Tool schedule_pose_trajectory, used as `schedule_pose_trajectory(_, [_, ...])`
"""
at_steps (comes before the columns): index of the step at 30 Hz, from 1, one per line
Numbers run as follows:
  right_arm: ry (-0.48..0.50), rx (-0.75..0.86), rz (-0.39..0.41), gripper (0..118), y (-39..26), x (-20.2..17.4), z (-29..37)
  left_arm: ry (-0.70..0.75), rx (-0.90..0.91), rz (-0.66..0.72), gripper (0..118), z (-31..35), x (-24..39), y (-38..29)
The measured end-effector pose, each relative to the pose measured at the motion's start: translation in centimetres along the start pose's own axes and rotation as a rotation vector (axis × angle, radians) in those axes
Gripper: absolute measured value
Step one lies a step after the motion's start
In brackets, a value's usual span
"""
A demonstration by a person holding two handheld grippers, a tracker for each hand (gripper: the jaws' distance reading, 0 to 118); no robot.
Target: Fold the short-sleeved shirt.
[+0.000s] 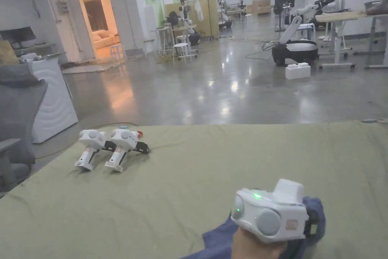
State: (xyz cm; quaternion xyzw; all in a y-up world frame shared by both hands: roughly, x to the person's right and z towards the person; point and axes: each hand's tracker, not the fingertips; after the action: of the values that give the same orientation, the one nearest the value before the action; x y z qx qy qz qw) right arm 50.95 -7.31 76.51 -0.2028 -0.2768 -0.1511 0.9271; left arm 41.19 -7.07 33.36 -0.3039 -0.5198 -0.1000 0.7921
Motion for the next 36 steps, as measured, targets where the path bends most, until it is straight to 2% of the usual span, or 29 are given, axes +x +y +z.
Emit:
schedule_pose_trajectory(3, [-0.035, -0.019, 0.004, 0, -0.7, 1.0, 0.9, -0.170, -0.104, 0.044, 0, -3.9, 6.5, -4.7])
schedule_pose_trajectory(5, [-0.059, -0.035, -0.005, 0, -1.4, 1.5, 1.3, -0.229, -0.156, 0.056, 0, -5.2, 10.6, -8.6])
schedule_pose_trajectory(8, [-0.064, -0.059, -0.055, 0, -2.3, 2.1, 1.1, -0.307, -0.212, -0.038, 0, -5.6, 15.4, -13.3])
schedule_pose_trajectory(10, [-0.055, -0.072, -0.069, 0, -2.6, 2.0, 0.7, -0.370, -0.222, -0.034, 5, -5.0, 17.1, -15.5])
schedule_pose_trajectory(11, [-0.050, -0.079, -0.066, 0, -2.7, 1.8, 0.5, -0.350, -0.217, -0.028, 15, -4.8, 17.4, -16.3])
schedule_pose_trajectory(12, [-0.045, -0.081, -0.056, 0, -2.7, 1.4, 0.3, -0.351, -0.213, -0.029, 33, -4.7, 17.4, -16.9])
schedule_pose_trajectory(13, [-0.035, -0.081, -0.038, 0, -2.5, 1.0, 0.1, -0.345, -0.208, -0.030, 67, -4.4, 17.4, -17.3])
schedule_pose_trajectory(14, [-0.018, -0.077, -0.021, 0, -2.3, 0.5, 0.0, -0.355, -0.207, -0.014, 86, -3.7, 16.8, -17.4])
schedule_pose_trajectory(15, [0.001, -0.070, -0.009, 0, -2.2, 0.3, -0.2, -0.351, -0.198, -0.002, 95, -2.8, 16.3, -17.2])
schedule_pose_trajectory(18, [0.054, -0.040, 0.025, 0, -1.2, -1.1, -0.7, -0.267, -0.076, 0.094, 95, 2.8, 12.7, -15.1])
schedule_pose_trajectory(20, [0.094, -0.009, 0.037, 0, -0.5, -1.9, -1.3, -0.220, -0.011, 0.062, 95, 7.9, 10.1, -13.2])
schedule_pose_trajectory(24, [0.121, 0.073, 0.057, 0, 1.3, -3.8, -1.9, 0.035, 0.274, -0.005, 95, 19.1, 5.9, -10.1])
schedule_pose_trajectory(26, [0.145, 0.112, 0.071, 0, 2.4, -4.7, -2.0, 0.207, 0.408, -0.036, 95, 24.5, 4.9, -9.4])
schedule_pose_trajectory(30, [0.171, 0.188, 0.131, 0, 4.9, -6.2, -1.5, 0.537, 0.542, -0.079, 94, 32.0, 4.9, -9.5])
schedule_pose_trajectory(33, [0.187, 0.238, 0.164, 0, 6.6, -7.1, -0.7, 0.683, 0.600, -0.081, 79, 35.8, 5.1, -10.4])
schedule_pose_trajectory(36, [0.198, 0.274, 0.180, 0, 7.6, -7.6, 0.2, 0.727, 0.673, -0.058, 51, 39.0, 5.5, -11.9])
